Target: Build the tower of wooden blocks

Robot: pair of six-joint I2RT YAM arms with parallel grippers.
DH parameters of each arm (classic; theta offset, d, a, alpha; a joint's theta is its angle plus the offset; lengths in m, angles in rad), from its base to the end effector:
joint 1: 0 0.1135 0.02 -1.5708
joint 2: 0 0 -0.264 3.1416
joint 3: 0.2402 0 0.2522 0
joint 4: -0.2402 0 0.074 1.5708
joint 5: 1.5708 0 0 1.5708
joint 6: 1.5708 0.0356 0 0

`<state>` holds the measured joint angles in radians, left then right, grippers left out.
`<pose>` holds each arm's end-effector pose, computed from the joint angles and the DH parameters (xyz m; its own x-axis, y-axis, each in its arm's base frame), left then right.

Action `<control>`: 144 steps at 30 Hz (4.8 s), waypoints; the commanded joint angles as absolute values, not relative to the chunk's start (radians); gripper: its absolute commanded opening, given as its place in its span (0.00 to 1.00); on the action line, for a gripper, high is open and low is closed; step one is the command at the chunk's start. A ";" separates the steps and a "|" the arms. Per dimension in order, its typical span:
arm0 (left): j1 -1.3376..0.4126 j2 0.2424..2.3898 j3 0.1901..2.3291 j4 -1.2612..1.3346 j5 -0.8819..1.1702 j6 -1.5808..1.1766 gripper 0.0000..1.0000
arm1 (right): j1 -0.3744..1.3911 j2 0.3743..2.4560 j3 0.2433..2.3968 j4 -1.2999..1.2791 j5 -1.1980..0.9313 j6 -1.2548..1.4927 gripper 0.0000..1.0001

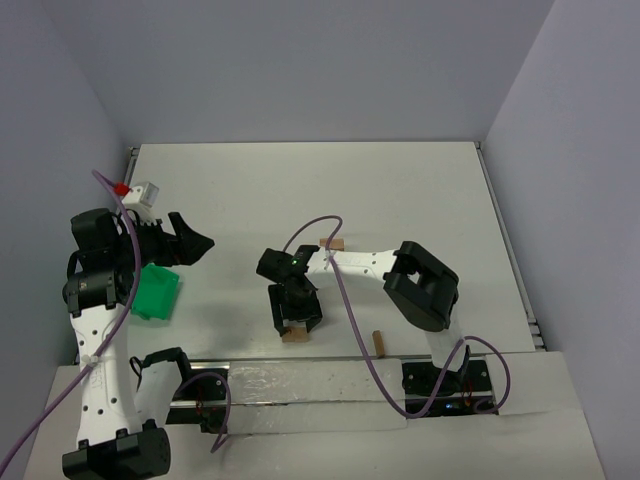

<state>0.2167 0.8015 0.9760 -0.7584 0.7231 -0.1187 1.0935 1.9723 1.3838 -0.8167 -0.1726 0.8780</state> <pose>0.1527 0.0095 0.3493 -0.5794 -0.2185 -0.7853 0.3116 0.8309 -0.4610 0.1683 0.3387 0.1629 -0.9727 -0.2307 0.0251 -0.2185 0.9471 0.2350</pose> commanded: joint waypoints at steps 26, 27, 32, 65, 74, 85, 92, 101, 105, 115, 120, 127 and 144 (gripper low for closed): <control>0.236 0.819 0.977 -0.741 0.752 -0.109 0.97 | 1.028 1.841 1.398 -0.818 -0.035 0.763 0.38; 0.235 0.820 0.977 -0.741 0.752 -0.109 0.97 | 1.025 1.829 1.394 -0.816 -0.032 0.755 0.37; 0.236 0.825 0.977 -0.739 0.752 -0.109 0.97 | 1.022 1.769 1.382 -0.801 -0.028 0.724 0.33; 0.233 0.839 0.965 -0.694 0.765 -0.133 0.97 | 0.513 1.403 1.431 -0.790 -0.102 0.409 0.01; 0.233 0.832 0.966 -0.700 0.769 -0.131 0.97 | 0.262 1.536 1.431 -0.901 -0.116 0.228 0.00; 0.233 0.820 0.969 -0.709 0.775 -0.120 0.97 | 0.179 1.936 1.604 -0.982 -0.169 -0.019 0.00; 0.234 0.821 0.971 -0.711 0.780 -0.108 0.98 | 0.174 2.143 1.730 -1.022 -0.176 -0.113 0.00; 0.234 0.833 0.965 -0.688 0.784 -0.115 0.97 | 0.175 2.231 1.795 -1.035 -0.128 -0.099 0.20; 0.234 0.834 0.965 -0.687 0.785 -0.116 0.98 | 0.180 2.241 1.815 -1.040 -0.112 -0.085 0.43; 0.233 0.834 0.965 -0.684 0.779 -0.118 0.97 | 0.186 2.234 1.835 -1.047 -0.089 -0.021 1.00; 0.234 0.834 0.964 -0.683 0.777 -0.120 0.98 | 0.184 2.201 1.825 -1.047 -0.073 0.042 1.00; 0.233 0.844 0.959 -0.670 0.776 -0.127 0.97 | 0.187 2.098 1.693 -1.008 -0.053 0.147 1.00; 0.235 0.845 0.956 -0.666 0.775 -0.133 0.97 | 0.186 2.116 1.650 -0.914 -0.139 0.207 1.00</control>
<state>0.2264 0.8516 0.9489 -0.6987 0.7609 -0.1276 0.1810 2.1227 1.6122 -0.9470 -0.1132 0.1868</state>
